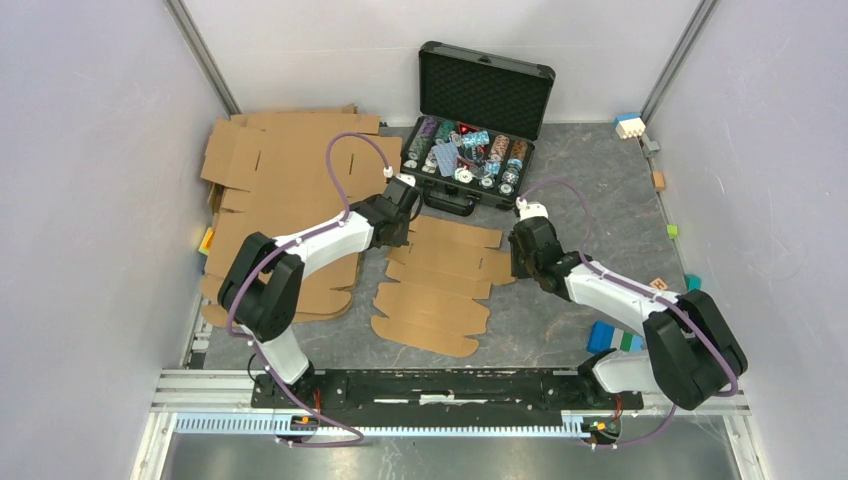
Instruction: Fold the paper box
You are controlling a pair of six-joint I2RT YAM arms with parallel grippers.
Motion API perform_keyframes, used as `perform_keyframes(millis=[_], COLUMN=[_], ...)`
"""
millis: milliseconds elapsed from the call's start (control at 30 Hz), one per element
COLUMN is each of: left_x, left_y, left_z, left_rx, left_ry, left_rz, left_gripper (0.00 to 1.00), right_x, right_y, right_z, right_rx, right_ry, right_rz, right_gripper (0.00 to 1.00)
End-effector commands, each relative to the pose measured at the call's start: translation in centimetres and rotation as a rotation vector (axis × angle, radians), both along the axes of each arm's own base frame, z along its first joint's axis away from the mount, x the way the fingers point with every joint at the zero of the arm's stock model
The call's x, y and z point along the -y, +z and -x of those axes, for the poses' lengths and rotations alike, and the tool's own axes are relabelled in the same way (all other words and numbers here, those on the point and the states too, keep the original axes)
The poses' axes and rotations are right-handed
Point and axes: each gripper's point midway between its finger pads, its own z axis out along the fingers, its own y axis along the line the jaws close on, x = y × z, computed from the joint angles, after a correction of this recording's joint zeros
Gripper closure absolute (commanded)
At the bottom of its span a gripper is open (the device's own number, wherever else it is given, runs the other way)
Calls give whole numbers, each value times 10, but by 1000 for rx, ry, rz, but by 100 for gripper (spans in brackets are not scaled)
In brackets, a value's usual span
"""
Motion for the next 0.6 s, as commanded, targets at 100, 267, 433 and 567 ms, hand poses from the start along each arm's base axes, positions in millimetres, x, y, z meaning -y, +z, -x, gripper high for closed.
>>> perform_keyframes(millis=[100,267,433,567], left_x=[3,-4,-15,-19], left_y=[5,1,3,1], left_z=[-3,-5,-6,-5], left_rx=[0,-12,-4,-16], left_ry=[38,62,95,105], left_rz=[29,-4,-37,-45], left_gripper=[91,77,67,62], right_x=[-10,-8,0,4], right_y=[9,11,11,9], right_z=[-6,-5,-4,-3], right_rx=[19,23,23,17], right_ry=[51,51,38,26], right_rz=[-89,-90,-62,-56], right_gripper=[100,100,100,100])
